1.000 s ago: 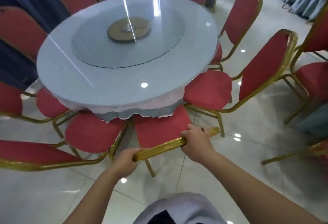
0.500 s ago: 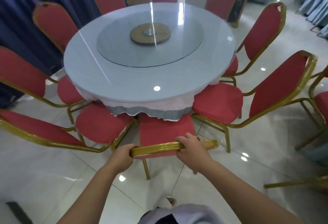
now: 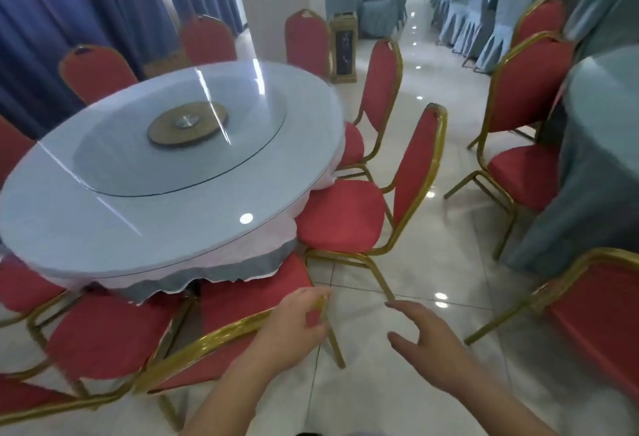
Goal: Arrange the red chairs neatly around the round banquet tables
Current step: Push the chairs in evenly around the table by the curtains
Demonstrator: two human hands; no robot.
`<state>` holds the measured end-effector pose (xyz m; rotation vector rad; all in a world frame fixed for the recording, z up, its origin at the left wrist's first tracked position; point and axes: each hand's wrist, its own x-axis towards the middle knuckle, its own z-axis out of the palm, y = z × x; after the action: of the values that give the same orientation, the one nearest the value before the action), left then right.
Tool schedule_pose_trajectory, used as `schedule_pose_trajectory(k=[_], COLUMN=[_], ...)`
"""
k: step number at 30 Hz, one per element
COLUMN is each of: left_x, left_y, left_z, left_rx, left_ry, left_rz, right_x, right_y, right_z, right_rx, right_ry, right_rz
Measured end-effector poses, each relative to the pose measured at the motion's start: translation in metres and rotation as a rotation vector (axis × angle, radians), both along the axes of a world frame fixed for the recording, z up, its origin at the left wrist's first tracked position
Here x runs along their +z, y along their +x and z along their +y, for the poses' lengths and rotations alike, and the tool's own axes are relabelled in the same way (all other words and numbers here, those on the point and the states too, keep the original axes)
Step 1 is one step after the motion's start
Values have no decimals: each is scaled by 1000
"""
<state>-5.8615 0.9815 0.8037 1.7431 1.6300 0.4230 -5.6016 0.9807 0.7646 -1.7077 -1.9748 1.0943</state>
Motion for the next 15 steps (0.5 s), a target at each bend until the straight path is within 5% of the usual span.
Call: schedule_pose_trajectory(k=[9, 15], left_x=[-15, -30], left_y=[91, 145], left_z=[73, 206], left_rx=[11, 26], left_ry=[-198, -216], left_rz=[-103, -112], right_x=[29, 34], right_y=[102, 146], right_z=[76, 180], right_rx=[-65, -91], right_ry=[113, 96], right_rz=[-46, -66])
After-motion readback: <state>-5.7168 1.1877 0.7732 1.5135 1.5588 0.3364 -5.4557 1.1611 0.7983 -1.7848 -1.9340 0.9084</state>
